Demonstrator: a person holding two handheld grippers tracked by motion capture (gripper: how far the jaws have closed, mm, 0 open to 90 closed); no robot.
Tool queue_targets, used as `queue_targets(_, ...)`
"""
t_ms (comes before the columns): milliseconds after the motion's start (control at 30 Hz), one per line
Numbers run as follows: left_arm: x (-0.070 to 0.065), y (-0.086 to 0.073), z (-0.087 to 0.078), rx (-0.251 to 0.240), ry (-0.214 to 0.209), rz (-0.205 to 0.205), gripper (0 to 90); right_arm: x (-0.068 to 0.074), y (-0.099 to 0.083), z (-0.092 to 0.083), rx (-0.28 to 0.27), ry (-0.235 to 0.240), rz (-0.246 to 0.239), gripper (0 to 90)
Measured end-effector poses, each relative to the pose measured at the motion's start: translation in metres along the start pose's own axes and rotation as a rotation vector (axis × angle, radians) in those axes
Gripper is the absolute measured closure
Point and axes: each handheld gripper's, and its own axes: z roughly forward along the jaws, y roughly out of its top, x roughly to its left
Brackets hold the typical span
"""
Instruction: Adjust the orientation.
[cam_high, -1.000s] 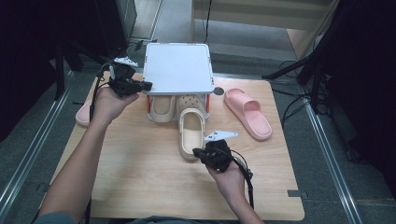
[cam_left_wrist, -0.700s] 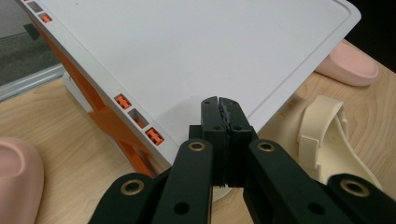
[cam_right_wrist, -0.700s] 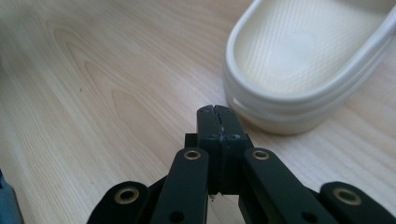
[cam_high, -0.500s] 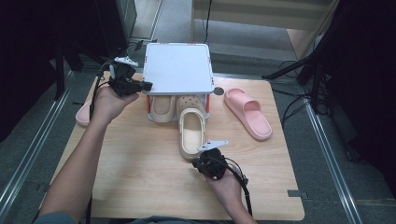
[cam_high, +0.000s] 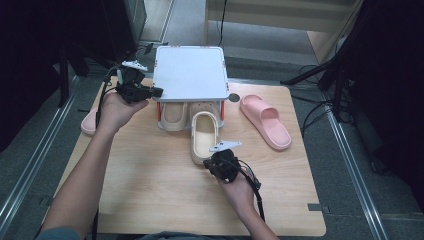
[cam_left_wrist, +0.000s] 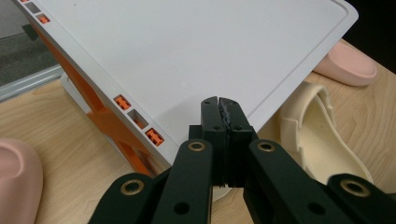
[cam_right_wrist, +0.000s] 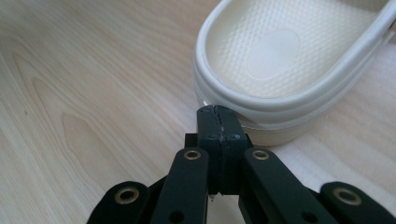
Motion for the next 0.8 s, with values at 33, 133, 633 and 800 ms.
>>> queue_targets(33,0.0,0.0,0.0,-0.002,0.0,-0.001,89.8,0.0,0.003,0.0,-0.007,-0.013,-0.009,90.0)
queue_targets(133,0.0,0.0,0.0,-0.002,0.0,0.0,89.8,-0.004,0.011,0.001,-0.02,-0.035,-0.019,90.0)
queue_targets(633,0.002,0.0,0.0,-0.002,-0.014,-0.003,89.8,-0.03,0.05,0.021,-0.057,-0.098,-0.003,90.0)
queue_targets(800,0.003,0.0,0.0,-0.002,-0.017,-0.002,89.8,-0.036,0.063,0.031,-0.07,-0.125,-0.014,90.0)
